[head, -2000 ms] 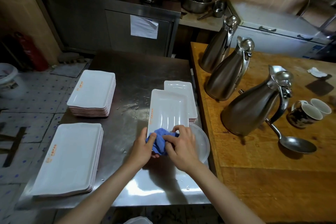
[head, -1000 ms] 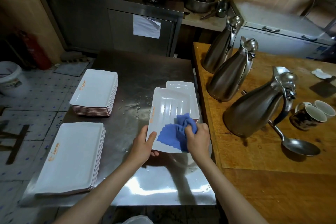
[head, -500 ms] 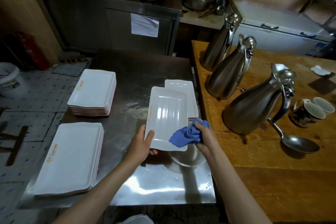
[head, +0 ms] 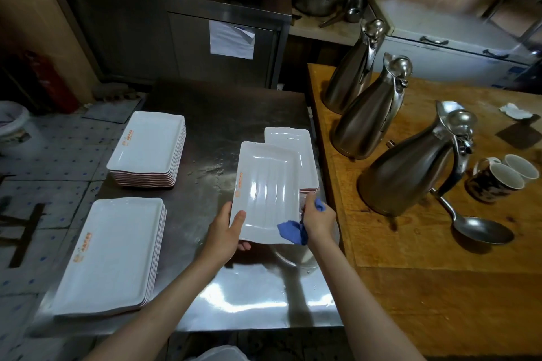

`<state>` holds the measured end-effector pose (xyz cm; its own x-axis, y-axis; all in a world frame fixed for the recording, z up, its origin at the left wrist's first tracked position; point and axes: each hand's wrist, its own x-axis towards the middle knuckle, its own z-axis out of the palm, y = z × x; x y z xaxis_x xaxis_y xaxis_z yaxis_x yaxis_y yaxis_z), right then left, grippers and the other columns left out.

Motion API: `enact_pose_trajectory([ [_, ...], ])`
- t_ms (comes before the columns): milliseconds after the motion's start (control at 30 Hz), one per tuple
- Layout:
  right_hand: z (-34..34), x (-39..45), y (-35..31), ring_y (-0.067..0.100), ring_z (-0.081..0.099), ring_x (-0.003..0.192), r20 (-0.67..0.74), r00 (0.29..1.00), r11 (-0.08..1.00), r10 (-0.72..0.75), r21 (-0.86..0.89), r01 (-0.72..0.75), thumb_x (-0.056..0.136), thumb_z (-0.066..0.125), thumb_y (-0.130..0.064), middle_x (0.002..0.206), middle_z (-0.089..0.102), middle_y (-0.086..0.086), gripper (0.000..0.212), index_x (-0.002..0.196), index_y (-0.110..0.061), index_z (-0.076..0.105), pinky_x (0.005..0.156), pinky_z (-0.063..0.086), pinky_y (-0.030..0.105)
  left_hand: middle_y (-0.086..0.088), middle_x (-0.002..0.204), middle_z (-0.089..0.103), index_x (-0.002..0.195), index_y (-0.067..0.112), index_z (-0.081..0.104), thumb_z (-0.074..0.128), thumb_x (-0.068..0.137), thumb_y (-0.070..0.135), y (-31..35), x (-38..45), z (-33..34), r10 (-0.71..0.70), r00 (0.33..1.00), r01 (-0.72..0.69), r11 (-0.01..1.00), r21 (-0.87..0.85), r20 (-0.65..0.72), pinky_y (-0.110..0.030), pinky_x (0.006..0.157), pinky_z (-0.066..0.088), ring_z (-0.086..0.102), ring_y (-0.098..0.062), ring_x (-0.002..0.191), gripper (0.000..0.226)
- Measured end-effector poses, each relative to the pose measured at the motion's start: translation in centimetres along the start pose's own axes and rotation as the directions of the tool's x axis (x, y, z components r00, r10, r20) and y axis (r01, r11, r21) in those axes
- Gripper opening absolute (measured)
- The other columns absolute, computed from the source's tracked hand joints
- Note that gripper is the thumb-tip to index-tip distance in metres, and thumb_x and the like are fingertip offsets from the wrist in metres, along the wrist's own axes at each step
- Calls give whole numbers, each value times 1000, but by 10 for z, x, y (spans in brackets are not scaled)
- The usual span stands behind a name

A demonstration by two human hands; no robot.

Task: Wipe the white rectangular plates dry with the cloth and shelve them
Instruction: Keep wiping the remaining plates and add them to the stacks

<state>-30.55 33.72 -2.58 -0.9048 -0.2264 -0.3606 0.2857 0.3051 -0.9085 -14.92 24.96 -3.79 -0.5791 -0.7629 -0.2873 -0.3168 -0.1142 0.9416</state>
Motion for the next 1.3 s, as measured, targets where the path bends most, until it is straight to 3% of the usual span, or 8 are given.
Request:
enact_pose_trajectory([
  [167, 6, -1, -2, 16, 46, 59, -20, 993, 993, 118, -10, -119, 100, 38, -30, 63, 49, 4, 38, 69, -10, 48, 53, 37, 26, -1, 85, 64, 112, 24, 48, 42, 101, 21, -2, 1, -2, -10, 1000, 9, 1000, -9, -10, -44, 59, 56, 62, -23, 54, 13],
  [367, 8, 2, 1, 18, 48, 71, -5, 966, 965, 260, 40, -259, 98, 37, -20, 74, 52, 5, 25, 79, -10, 49, 72, 36, 32, -1, 82, 64, 113, 23, 48, 43, 100, 21, -5, 0, -2, -11, 1000, 11, 1000, -7, -17, -41, 55, 55, 61, -19, 49, 14],
  [600, 2, 5, -4, 15, 43, 59, 58, 947, 930, 315, 182, -320, 100, 29, -21, 71, 44, 4, 32, 70, -16, 40, 56, 37, 25, -2, 83, 64, 115, 24, 48, 42, 101, 21, -3, 2, -3, -12, 1000, 12, 1000, -18, -15, -35, 51, 54, 60, -18, 46, 15],
  [733, -14, 8, 0, 26, 56, 70, 317, 834, 780, 452, 314, -542, 94, 35, -18, 80, 54, 12, 27, 73, -7, 49, 65, 45, 33, -3, 78, 64, 114, 20, 48, 42, 101, 20, -3, 4, -5, -13, 999, 12, 999, -39, -39, -34, 49, 52, 59, -18, 44, 14],
  [867, -19, 0, 1, 26, 69, 56, 450, 796, 646, 405, 475, -597, 96, 49, -13, 68, 67, 18, 21, 83, 1, 57, 48, 57, 36, -3, 80, 65, 114, 19, 48, 41, 101, 20, -5, 8, -6, -36, 998, 31, 994, -105, -54, -32, 47, 51, 57, -17, 42, 15],
  [1100, -23, -21, -1, 44, 63, 94, 682, 580, 484, 445, 361, -797, 94, 54, -26, 106, 66, 27, 36, 104, 7, 62, 87, 49, 55, -5, 82, 66, 115, 21, 47, 41, 101, 24, -7, 13, -3, -51, 997, 46, 994, -94, -52, -34, 51, 52, 59, -20, 45, 15],
  [1200, -25, -25, -2, 40, 69, 83, 723, 590, 526, 358, 366, -768, 84, 65, -12, 105, 67, 27, 26, 102, 7, 64, 69, 56, 52, -4, 82, 66, 113, 23, 47, 42, 101, 24, -4, 15, -2, -34, 997, 28, 995, -94, -64, -36, 53, 53, 59, -20, 45, 13],
  [1300, -28, -21, 4, 31, 71, 82, 699, 648, 703, 304, 295, -648, 72, 67, 12, 97, 69, 24, 32, 103, 6, 61, 66, 60, 35, -4, 82, 65, 113, 21, 47, 41, 101, 22, 1, 16, -2, -33, 996, 22, 991, -133, -80, -31, 48, 51, 57, -18, 42, 13],
])
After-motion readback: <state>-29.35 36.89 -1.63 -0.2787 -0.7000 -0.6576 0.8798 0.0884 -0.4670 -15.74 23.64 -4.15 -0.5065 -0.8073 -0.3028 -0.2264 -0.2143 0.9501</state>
